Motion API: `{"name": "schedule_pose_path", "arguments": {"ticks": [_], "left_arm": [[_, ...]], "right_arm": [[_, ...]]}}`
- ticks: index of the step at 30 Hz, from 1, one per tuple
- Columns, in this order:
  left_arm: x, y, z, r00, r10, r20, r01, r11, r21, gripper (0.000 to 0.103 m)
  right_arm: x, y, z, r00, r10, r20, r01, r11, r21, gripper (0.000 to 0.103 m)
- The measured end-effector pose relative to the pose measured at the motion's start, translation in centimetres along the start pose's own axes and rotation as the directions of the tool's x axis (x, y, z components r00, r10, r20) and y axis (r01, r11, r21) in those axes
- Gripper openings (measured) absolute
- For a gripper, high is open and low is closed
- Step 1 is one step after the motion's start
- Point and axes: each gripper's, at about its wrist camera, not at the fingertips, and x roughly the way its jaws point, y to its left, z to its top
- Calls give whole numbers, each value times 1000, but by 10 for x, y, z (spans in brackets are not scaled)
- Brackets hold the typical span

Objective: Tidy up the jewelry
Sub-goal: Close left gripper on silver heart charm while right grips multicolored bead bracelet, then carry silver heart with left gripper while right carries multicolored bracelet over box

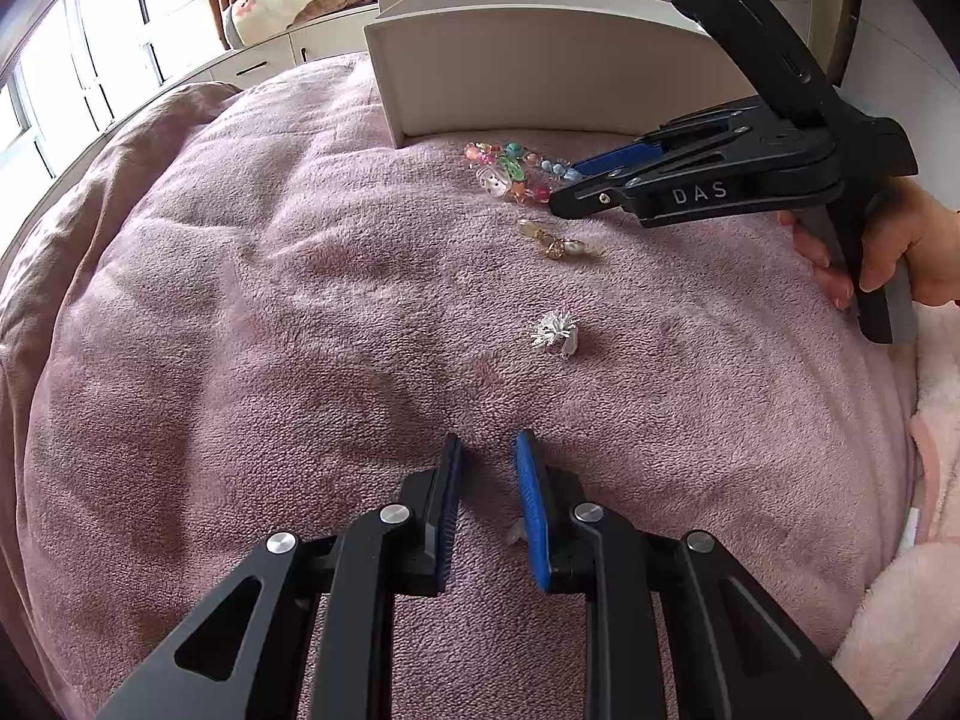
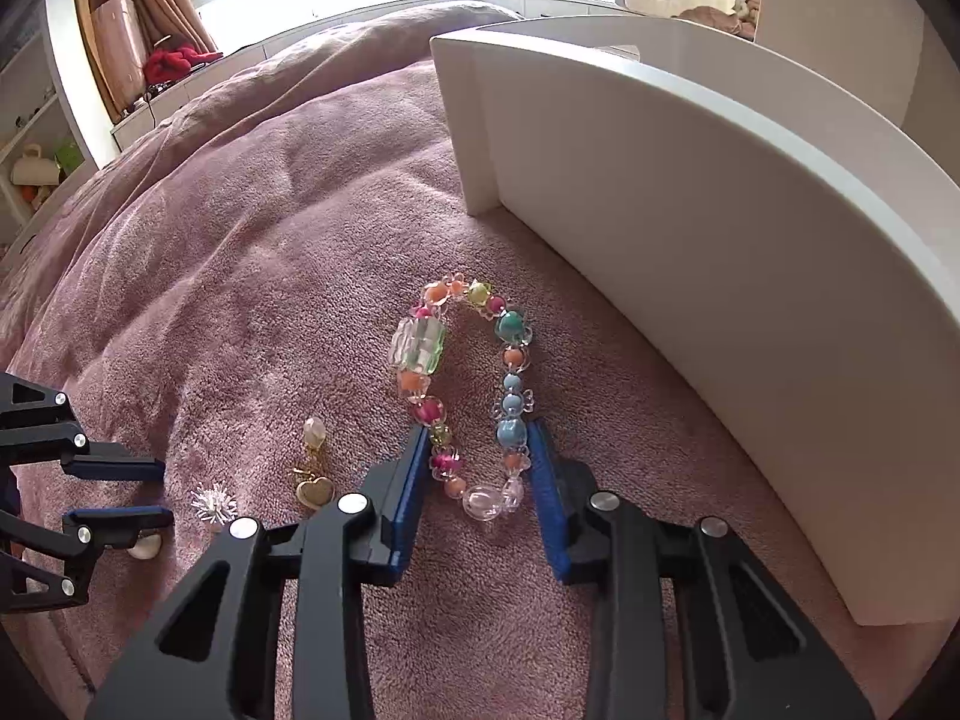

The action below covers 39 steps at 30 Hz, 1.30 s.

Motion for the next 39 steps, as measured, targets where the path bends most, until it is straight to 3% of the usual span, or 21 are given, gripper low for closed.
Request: {"name": "schedule_pose_path", "arguments": {"ticks": [5, 11, 13, 14, 15, 17, 20, 22, 24, 26, 32, 36, 39], "left_arm": [[0, 9, 0, 1000, 6, 3, -6, 999, -42, 7], [-6, 14, -1, 1000, -6, 11, 7, 997, -72, 7], [-13, 11, -1, 1000, 6, 30, -4, 998, -61, 22], [-17, 8, 0, 999, 3, 46, -1, 999, -53, 46], [-23, 5, -1, 998, -7, 69, 10, 999, -37, 59], [-29, -3, 0, 995, -20, 95, 21, 1000, -2, 61], [-25, -12, 0, 995, -68, 70, 65, 997, 38, 59], [-14, -17, -2, 995, -94, 18, 93, 994, 53, 48], [-5, -22, -3, 992, -122, -19, 123, 990, 75, 30], [-1, -24, -3, 990, -137, -36, 140, 986, 91, 23], [1, -23, -2, 988, -152, -40, 154, 985, 76, 23], [-4, -23, -3, 989, -145, -12, 145, 986, 77, 23], [-16, -19, 0, 978, -203, 39, 201, 978, 56, 23]], "right_arm": [[-5, -4, -6, 998, 63, -1, -63, 997, 37, 21], [-21, -7, -8, 994, 106, 18, -107, 993, 55, 20], [-26, -8, -9, 994, 103, 22, -104, 994, 44, 20], [-28, -9, -10, 995, 102, 21, -103, 994, 41, 20], [-28, -11, -10, 995, 100, 19, -101, 994, 42, 20], [-28, -15, -12, 995, 96, 13, -96, 994, 49, 20], [-25, -20, -15, 995, 95, 4, -95, 993, 65, 20], [-23, -21, -17, 995, 95, -4, -95, 993, 65, 20], [-21, -22, -18, 995, 102, -21, -100, 993, 68, 21], [-18, -20, -20, 995, 97, -36, -95, 994, 59, 22], [-12, -13, -21, 996, 66, -53, -66, 998, -7, 21], [-19, -19, -20, 991, 123, -43, -122, 992, 39, 18], [-32, -17, -18, 986, 163, -23, -163, 986, 33, 18]]}}
